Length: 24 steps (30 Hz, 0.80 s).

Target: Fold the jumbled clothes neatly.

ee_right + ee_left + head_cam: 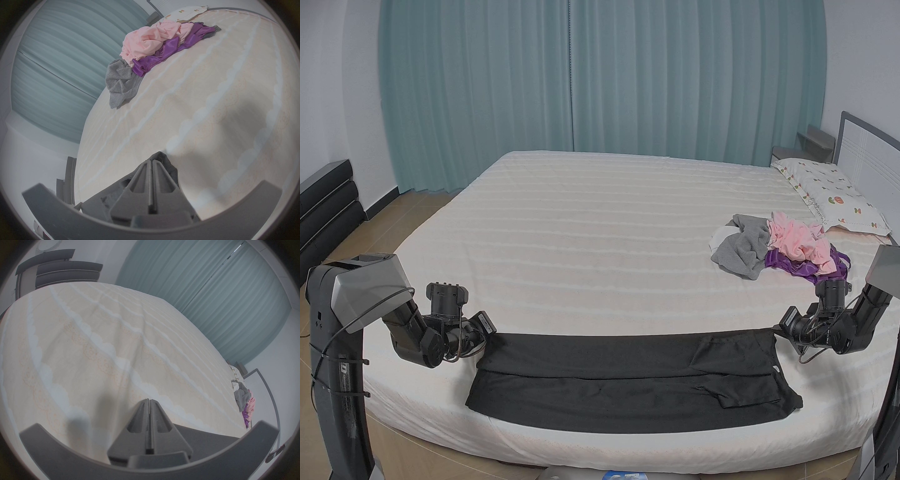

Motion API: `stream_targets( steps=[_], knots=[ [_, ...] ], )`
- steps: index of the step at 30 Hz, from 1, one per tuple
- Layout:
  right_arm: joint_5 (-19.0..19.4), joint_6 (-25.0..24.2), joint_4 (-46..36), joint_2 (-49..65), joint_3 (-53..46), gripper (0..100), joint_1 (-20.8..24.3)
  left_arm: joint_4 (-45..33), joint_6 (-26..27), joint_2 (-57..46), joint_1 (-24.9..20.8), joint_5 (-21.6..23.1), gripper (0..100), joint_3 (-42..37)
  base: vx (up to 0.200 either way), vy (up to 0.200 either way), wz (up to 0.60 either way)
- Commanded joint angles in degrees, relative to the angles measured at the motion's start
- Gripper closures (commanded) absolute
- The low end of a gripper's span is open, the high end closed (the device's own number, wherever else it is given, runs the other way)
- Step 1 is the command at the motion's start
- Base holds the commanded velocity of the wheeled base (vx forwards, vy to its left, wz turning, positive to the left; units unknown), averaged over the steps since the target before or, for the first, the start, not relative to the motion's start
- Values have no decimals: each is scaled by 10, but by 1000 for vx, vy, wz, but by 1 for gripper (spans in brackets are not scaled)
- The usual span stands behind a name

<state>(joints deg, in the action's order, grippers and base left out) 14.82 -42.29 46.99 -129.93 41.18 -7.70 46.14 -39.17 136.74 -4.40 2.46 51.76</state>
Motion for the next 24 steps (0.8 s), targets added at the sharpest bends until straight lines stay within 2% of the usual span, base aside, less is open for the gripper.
stream_targets(
  steps=[1,6,7,16,21,24],
  knots=[
    [0,0,1,-2,-2,100,-1,0,0,0,0,0,100,-1,0,0,0],
    [1,-1,2,-7,-2,100,-1,0,-7,1,0,0,100,1,0,0,0],
    [1,-2,2,-7,-2,0,-1,-1,-14,0,0,0,0,2,0,0,0],
    [8,-3,19,63,-29,0,12,-1,-35,-7,11,8,0,0,0,0,0],
    [1,-1,12,129,-36,0,61,-2,-76,-21,18,16,0,0,0,0,0],
    [-1,0,-38,172,-28,0,117,-2,-78,-28,25,22,0,-2,0,0,0]
  ],
)
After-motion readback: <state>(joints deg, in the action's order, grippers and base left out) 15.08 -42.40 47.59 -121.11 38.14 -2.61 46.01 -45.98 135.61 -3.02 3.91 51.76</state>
